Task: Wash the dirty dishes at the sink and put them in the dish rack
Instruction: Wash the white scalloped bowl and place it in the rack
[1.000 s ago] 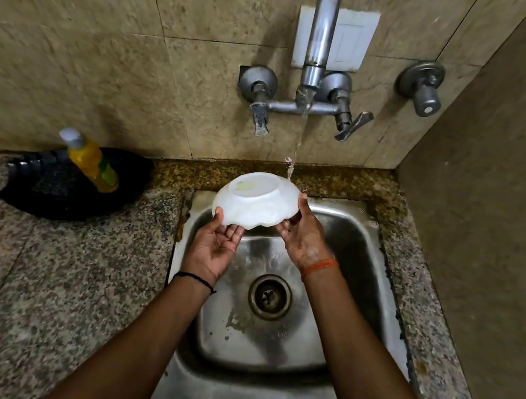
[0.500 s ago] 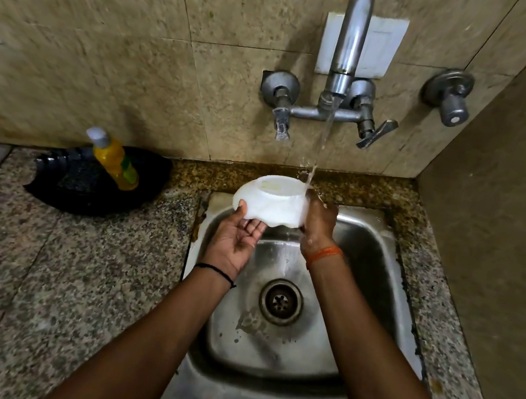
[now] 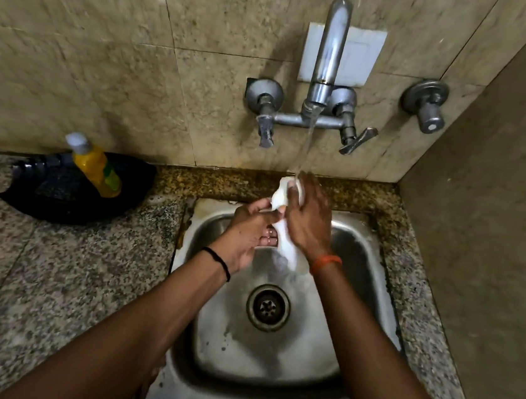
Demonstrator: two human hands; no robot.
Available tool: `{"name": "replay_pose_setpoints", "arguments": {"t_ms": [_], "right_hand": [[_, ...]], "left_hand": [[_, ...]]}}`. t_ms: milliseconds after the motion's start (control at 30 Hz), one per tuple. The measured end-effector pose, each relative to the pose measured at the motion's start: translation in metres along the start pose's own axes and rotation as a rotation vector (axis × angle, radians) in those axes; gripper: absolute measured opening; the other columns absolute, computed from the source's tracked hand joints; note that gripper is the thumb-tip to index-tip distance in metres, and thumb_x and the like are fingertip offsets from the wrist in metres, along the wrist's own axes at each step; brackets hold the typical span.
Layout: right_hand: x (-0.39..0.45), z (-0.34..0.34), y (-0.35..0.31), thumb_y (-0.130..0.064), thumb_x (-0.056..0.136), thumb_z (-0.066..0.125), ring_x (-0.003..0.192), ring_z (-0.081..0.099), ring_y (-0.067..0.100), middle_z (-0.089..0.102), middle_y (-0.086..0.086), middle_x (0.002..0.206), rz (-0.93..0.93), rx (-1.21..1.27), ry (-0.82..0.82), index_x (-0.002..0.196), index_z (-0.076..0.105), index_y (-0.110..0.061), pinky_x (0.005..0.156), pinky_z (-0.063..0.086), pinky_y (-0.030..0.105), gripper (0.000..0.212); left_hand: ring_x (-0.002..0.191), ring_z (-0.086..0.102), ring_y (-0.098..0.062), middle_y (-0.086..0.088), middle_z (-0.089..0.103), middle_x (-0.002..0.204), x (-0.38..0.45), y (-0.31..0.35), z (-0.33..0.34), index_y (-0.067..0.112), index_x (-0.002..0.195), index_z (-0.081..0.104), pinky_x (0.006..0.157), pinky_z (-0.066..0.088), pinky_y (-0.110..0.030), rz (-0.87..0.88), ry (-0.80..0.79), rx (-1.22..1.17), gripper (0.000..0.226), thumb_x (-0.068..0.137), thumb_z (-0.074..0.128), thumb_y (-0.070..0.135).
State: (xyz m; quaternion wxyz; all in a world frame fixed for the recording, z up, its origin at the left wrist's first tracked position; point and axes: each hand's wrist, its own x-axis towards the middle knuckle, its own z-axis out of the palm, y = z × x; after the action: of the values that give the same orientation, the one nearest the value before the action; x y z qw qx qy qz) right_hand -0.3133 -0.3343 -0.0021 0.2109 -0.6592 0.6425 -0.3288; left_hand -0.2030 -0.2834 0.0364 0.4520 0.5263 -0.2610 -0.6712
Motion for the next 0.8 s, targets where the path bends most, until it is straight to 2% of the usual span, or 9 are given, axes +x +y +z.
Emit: {"name": "replay_pose_setpoints", "arguments": {"t_ms": [67, 133, 200, 333, 400, 533, 633, 700, 800], "right_hand": [[0.019, -0.009, -0.002, -0.056, 0.094, 0.031, 0.116, 0.057, 0.03, 0.064, 0.011, 0.125, 0.205, 0.238, -0.044, 0.115, 0.066, -0.018, 0.1, 0.044, 0.039, 0.056], [0.025, -0.015, -0.009, -0.045, 0.099, 0.038, 0.105, 0.062, 0.031, 0.068, 0.014, 0.114, 0.273, 0.292, -0.091, 0.105, 0.068, -0.014, 0.088, 0.047, 0.033, 0.043], [0.02, -0.011, -0.019, -0.037, 0.099, 0.042, 0.105, 0.062, 0.032, 0.067, 0.015, 0.113, 0.127, 0.153, -0.119, 0.109, 0.067, -0.013, 0.087, 0.047, 0.034, 0.036], [0.012, 0.012, -0.036, -0.043, 0.099, 0.041, 0.128, 0.047, 0.024, 0.058, 0.006, 0.134, -0.361, -0.084, -0.295, 0.124, 0.061, -0.018, 0.11, 0.031, 0.035, 0.04], [0.019, 0.017, -0.039, -0.04, 0.099, 0.044, 0.129, 0.046, 0.02, 0.057, 0.005, 0.136, -0.397, -0.068, -0.361, 0.123, 0.063, -0.016, 0.107, 0.03, 0.028, 0.038], [0.044, 0.013, -0.039, -0.018, 0.097, 0.053, 0.104, 0.061, 0.024, 0.068, 0.012, 0.113, -0.013, 0.349, -0.225, 0.109, 0.068, -0.007, 0.085, 0.043, 0.014, 0.022], [0.057, 0.004, -0.047, 0.003, 0.094, 0.047, 0.084, 0.064, 0.03, 0.069, 0.01, 0.085, 0.373, 0.978, -0.054, 0.092, 0.068, 0.0, 0.08, 0.055, 0.038, 0.022], [0.06, -0.002, -0.055, 0.0, 0.098, 0.041, 0.078, 0.064, 0.026, 0.066, 0.016, 0.094, 0.611, 1.331, -0.024, 0.103, 0.06, 0.007, 0.068, 0.057, 0.031, 0.021], [0.059, -0.002, -0.058, -0.004, 0.098, 0.047, 0.068, 0.071, 0.019, 0.072, 0.019, 0.089, 0.708, 1.647, -0.091, 0.099, 0.059, 0.005, 0.055, 0.058, 0.022, 0.015]], "left_hand": [[0.067, 0.062, -0.016, -0.004, 0.071, 0.092, -0.006, 0.0, -0.006, 0.017, 0.112, 0.065, 0.063, 0.05, -0.026, 0.028, -0.051, 0.113, 0.022, 0.091, 0.062, 0.013], [0.066, 0.065, -0.011, 0.0, 0.073, 0.091, -0.009, 0.001, -0.014, 0.021, 0.108, 0.066, 0.064, 0.051, -0.024, 0.043, -0.058, 0.166, 0.019, 0.091, 0.063, 0.014], [0.07, 0.067, -0.011, 0.003, 0.074, 0.092, -0.009, -0.002, -0.026, 0.02, 0.112, 0.066, 0.067, 0.052, -0.026, 0.042, -0.061, 0.168, 0.023, 0.09, 0.063, 0.015], [0.088, 0.063, -0.025, -0.005, 0.073, 0.103, -0.006, -0.008, -0.046, 0.017, 0.118, 0.066, 0.076, 0.051, -0.035, 0.03, 0.001, 0.143, 0.028, 0.09, 0.064, 0.015], [0.083, 0.058, -0.024, -0.006, 0.072, 0.098, -0.008, -0.009, -0.052, 0.017, 0.114, 0.068, 0.071, 0.049, -0.031, 0.036, 0.02, 0.175, 0.025, 0.089, 0.064, 0.015], [0.064, 0.06, -0.009, -0.002, 0.071, 0.094, -0.012, -0.008, -0.06, 0.016, 0.119, 0.066, 0.056, 0.05, -0.02, 0.048, 0.004, 0.235, 0.029, 0.09, 0.064, 0.017], [0.064, 0.063, -0.008, -0.001, 0.072, 0.097, -0.011, -0.009, -0.061, 0.017, 0.122, 0.064, 0.06, 0.052, -0.022, 0.055, 0.012, 0.227, 0.032, 0.09, 0.064, 0.018], [0.061, 0.062, -0.007, 0.001, 0.071, 0.095, -0.009, -0.009, -0.061, 0.017, 0.122, 0.064, 0.06, 0.051, -0.022, 0.055, 0.015, 0.206, 0.032, 0.09, 0.064, 0.018], [0.049, 0.056, -0.001, 0.004, 0.069, 0.083, -0.008, -0.008, -0.059, 0.014, 0.122, 0.064, 0.054, 0.049, -0.019, 0.052, 0.017, 0.157, 0.031, 0.09, 0.063, 0.015]]}}
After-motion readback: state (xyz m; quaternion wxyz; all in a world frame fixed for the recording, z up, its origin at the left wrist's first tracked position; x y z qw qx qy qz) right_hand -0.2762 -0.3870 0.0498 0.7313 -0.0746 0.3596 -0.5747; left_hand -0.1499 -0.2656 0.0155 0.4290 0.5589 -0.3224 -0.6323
